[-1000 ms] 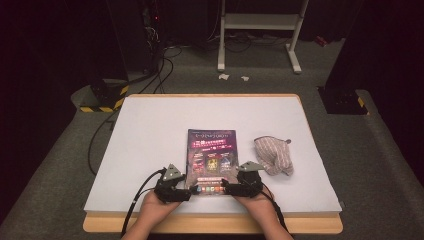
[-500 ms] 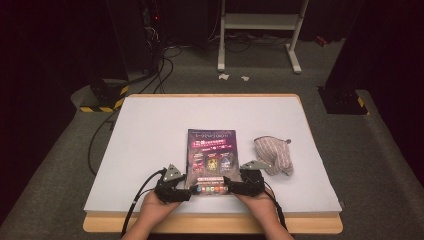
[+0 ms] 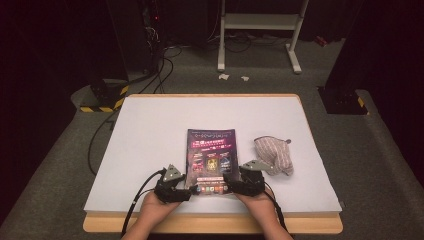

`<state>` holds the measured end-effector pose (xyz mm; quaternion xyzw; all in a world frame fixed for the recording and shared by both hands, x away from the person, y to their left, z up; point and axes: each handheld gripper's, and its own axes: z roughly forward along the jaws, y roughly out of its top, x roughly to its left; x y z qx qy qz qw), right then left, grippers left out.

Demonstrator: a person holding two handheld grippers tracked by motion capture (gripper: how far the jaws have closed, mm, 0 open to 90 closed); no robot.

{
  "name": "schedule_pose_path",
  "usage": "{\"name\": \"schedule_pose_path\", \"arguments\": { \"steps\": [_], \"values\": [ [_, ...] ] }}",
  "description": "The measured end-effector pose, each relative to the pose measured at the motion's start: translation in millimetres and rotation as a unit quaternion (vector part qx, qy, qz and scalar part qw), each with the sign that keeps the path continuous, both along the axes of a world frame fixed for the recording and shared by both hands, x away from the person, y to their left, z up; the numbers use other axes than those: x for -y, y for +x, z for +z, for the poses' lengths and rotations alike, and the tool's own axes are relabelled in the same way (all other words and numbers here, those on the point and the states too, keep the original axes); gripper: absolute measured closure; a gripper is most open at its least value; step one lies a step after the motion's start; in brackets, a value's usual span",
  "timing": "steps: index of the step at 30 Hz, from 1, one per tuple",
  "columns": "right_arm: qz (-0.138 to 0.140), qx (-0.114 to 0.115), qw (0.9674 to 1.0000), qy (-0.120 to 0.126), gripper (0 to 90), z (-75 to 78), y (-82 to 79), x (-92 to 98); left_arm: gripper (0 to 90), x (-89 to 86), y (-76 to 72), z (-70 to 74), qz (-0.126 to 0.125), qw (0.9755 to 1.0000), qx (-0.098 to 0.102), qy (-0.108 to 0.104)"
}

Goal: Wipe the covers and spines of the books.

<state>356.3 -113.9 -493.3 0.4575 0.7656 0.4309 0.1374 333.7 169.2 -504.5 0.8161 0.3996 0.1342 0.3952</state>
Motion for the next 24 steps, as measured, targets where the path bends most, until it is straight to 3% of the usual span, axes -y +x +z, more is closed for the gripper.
{"name": "schedule_pose_path", "arguments": {
  "steps": [13, 24],
  "values": [
    [0.011, 0.025, 0.9993, 0.027, 30.9, 11.1, -7.5, -1.7, 35.9, -1.0, -0.3, 0.0, 0.003, 1.0, -0.001, -0.001],
    [0.016, 0.03, 0.9991, 0.027, 32.8, 12.2, -11.7, -5.2, 36.1, -1.6, -0.2, 0.1, 0.004, 1.0, -0.001, -0.002]
  ]
}}
